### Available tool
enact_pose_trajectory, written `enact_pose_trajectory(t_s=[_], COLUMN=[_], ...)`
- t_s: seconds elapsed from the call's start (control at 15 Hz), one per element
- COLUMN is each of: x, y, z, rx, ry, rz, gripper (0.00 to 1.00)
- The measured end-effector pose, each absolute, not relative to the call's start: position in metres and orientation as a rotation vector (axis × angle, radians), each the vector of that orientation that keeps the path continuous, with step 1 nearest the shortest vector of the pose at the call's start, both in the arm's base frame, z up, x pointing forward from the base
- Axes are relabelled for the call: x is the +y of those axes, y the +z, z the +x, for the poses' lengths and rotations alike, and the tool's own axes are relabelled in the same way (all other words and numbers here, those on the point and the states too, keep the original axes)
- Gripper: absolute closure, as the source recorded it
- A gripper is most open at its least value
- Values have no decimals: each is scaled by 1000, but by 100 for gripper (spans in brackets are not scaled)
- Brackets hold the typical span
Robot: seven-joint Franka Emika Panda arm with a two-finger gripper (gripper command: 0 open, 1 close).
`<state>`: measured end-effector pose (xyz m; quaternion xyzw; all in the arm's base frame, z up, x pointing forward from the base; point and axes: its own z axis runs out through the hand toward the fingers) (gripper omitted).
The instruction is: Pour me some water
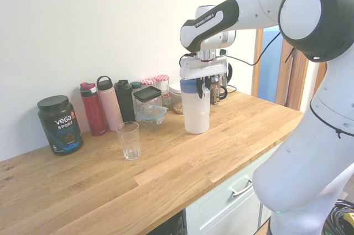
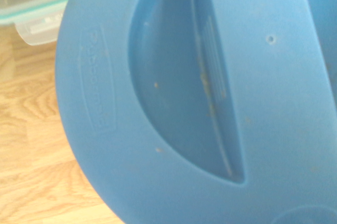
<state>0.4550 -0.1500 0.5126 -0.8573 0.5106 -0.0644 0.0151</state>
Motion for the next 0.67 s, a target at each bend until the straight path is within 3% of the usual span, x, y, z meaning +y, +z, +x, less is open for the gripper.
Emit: enact_pose_trajectory(t_s=[0.4, 0.67], x=[-155, -139], y=[509, 544], z=[456, 434], rx=[1599, 1566], ry=[-198, -198], rz=[-2670, -2728], gripper=[0, 0])
